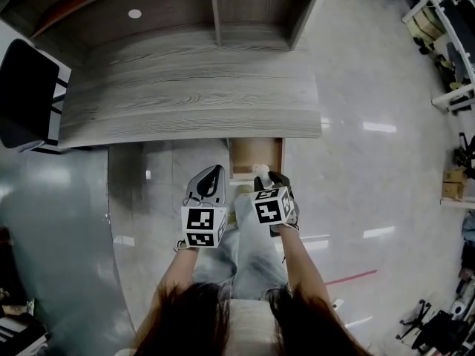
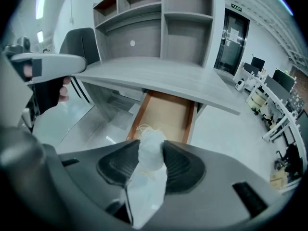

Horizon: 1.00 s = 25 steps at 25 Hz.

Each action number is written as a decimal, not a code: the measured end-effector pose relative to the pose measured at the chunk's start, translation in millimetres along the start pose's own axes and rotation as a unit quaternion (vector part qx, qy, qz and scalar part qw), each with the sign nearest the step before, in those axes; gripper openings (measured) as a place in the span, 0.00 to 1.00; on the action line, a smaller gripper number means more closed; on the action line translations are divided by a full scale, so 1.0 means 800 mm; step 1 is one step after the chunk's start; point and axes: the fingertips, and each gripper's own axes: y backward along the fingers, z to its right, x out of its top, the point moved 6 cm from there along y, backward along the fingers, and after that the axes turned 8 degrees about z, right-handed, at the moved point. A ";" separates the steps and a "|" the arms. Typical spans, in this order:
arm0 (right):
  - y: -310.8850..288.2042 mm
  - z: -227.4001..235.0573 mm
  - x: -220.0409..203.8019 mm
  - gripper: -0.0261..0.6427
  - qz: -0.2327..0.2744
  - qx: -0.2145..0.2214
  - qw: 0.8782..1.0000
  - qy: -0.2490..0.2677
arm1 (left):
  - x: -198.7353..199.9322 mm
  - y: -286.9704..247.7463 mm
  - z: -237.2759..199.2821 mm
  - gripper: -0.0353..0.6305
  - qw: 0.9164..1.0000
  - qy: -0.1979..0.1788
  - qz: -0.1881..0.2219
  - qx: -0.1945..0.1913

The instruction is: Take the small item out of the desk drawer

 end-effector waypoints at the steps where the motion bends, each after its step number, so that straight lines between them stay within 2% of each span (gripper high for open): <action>1: 0.004 0.000 0.002 0.28 0.003 -0.002 1.000 -0.001 | 0.003 0.002 0.001 0.07 1.000 0.000 0.001 -0.001; 12: 0.057 -0.004 0.020 0.28 0.042 -0.026 0.999 -0.012 | 0.034 0.032 0.007 0.07 1.000 -0.007 0.023 0.006; 25: 0.109 -0.025 0.039 0.28 0.081 -0.031 0.996 -0.006 | 0.066 0.071 0.014 0.07 0.999 -0.012 0.050 0.005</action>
